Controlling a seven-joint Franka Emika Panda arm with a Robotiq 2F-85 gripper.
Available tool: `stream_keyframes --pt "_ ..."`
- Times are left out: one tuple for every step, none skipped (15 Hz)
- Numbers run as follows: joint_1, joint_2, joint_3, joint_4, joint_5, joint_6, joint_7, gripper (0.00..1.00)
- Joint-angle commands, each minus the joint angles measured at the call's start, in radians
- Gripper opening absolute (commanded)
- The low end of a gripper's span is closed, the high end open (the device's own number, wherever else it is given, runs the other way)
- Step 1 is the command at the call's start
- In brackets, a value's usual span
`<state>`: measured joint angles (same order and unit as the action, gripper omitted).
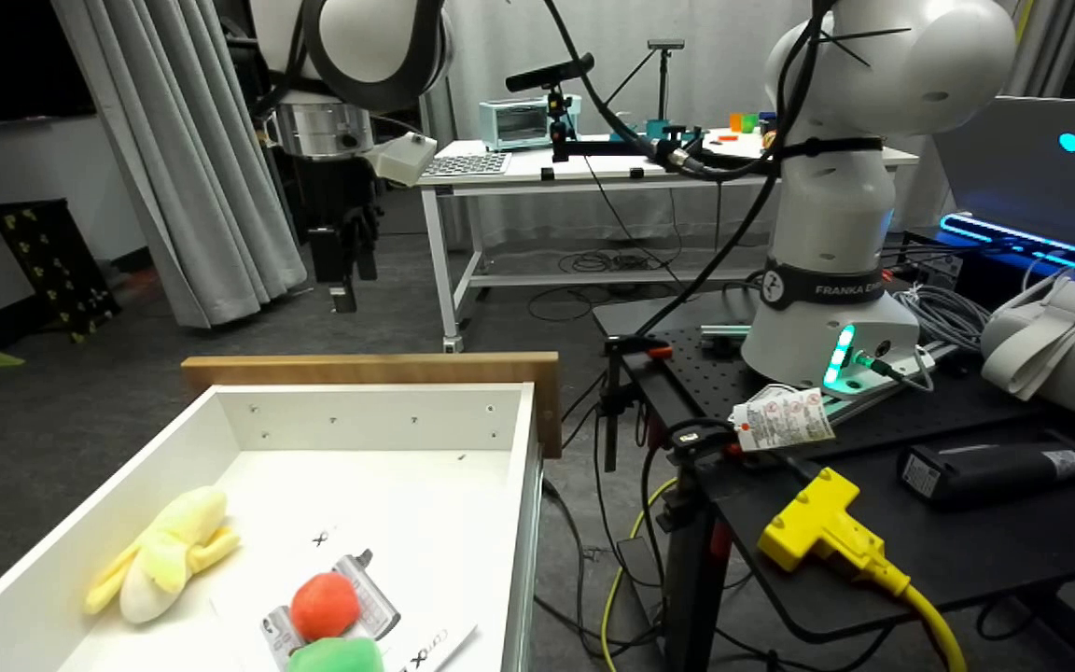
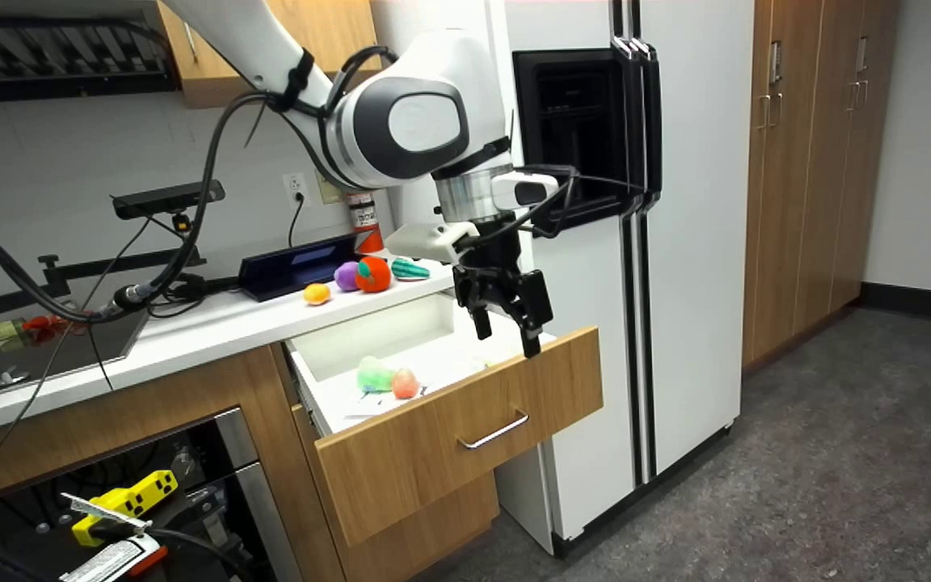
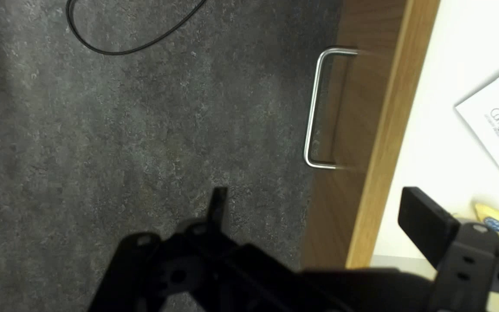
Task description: Close the drawer
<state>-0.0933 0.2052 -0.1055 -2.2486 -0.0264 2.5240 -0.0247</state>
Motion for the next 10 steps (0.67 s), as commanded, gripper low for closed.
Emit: stream_keyframes --pt "-0.019 0.106 -0.006 0.082 0.001 0.035 -0.010 1.00" --pt "-0.023 0.130 -0.007 0.098 0.004 0.040 -0.010 1.00" --pt "-0.027 0.151 -0.007 0.113 0.006 0.044 -0.010 1.00" --pt "-0.030 0.173 -0.008 0.127 0.005 0.052 -0.010 1.00" --pt "-0.032 0.193 -0.008 0.141 0.003 0.055 -0.009 1.00" --pt "-0.033 0.214 -0.009 0.156 0.001 0.059 -0.006 1.00" --pt "-0.033 0.237 -0.009 0.172 -0.001 0.059 -0.003 1.00" --pt "-0.036 0.257 -0.006 0.188 0.005 0.056 -0.004 1.00" --pt "-0.037 0.278 -0.002 0.203 0.010 0.054 -0.003 1.00" --pt "-0.036 0.294 0.002 0.216 0.013 0.052 -0.002 1.00"
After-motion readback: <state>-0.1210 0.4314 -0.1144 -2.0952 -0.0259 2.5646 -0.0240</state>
